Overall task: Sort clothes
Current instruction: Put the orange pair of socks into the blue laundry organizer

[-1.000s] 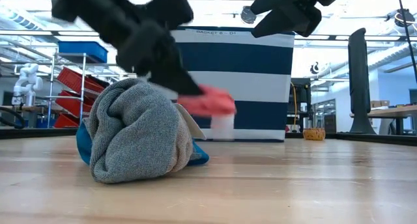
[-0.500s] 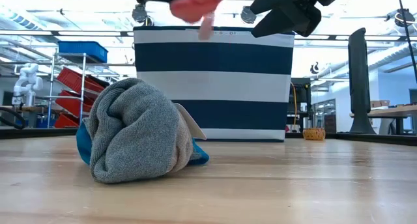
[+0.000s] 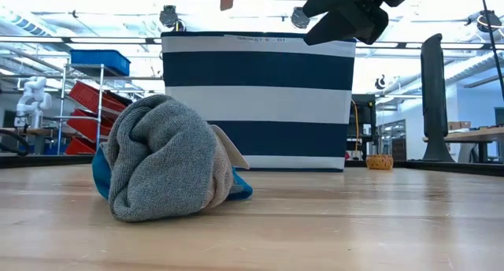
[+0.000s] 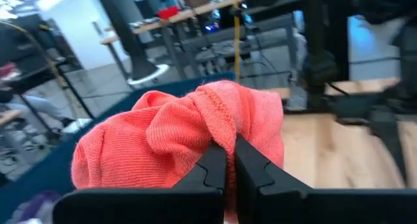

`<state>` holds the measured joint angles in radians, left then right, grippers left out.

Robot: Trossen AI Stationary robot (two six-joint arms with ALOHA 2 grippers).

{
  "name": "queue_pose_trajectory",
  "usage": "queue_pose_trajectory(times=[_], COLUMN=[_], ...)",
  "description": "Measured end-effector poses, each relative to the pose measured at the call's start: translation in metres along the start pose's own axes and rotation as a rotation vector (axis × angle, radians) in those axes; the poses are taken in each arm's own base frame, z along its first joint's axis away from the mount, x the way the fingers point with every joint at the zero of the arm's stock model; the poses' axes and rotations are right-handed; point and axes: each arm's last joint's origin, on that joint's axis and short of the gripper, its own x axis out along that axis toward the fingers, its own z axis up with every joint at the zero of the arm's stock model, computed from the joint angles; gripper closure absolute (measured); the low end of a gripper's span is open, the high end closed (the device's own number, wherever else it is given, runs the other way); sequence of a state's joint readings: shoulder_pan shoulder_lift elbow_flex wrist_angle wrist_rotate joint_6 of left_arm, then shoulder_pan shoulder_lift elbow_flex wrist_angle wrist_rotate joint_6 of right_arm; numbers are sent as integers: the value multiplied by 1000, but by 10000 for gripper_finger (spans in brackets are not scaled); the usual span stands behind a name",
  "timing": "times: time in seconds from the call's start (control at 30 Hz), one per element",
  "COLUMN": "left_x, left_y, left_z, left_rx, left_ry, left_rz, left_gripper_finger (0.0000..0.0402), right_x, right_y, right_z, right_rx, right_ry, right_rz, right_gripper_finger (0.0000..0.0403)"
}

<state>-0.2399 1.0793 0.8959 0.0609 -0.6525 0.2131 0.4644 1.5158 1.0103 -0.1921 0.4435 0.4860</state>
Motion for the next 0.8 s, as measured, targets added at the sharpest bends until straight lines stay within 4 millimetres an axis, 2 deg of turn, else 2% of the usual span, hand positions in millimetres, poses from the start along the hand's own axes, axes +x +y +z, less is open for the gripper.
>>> queue_pose_trajectory(times=[0.2,0.57,0.67,0.8], left_x=[3,26,29,31], left_y=[28,92,111,132], left_z=[6,-9,-15,-27], left_rx=[22,-3,-65,-223], left_ry=[-50,-9,9,38], left_rz=[82,248,316,292], left_gripper_finger=[394,393,392,391], right_x=[0,0,0,1], right_y=[0,0,0,-2], right_z=[0,0,0,1], right_rx=[0,0,0,1], right_ry=[0,0,0,-1], right_rz=[0,0,0,-5], right_gripper_finger=[170,170,170,170])
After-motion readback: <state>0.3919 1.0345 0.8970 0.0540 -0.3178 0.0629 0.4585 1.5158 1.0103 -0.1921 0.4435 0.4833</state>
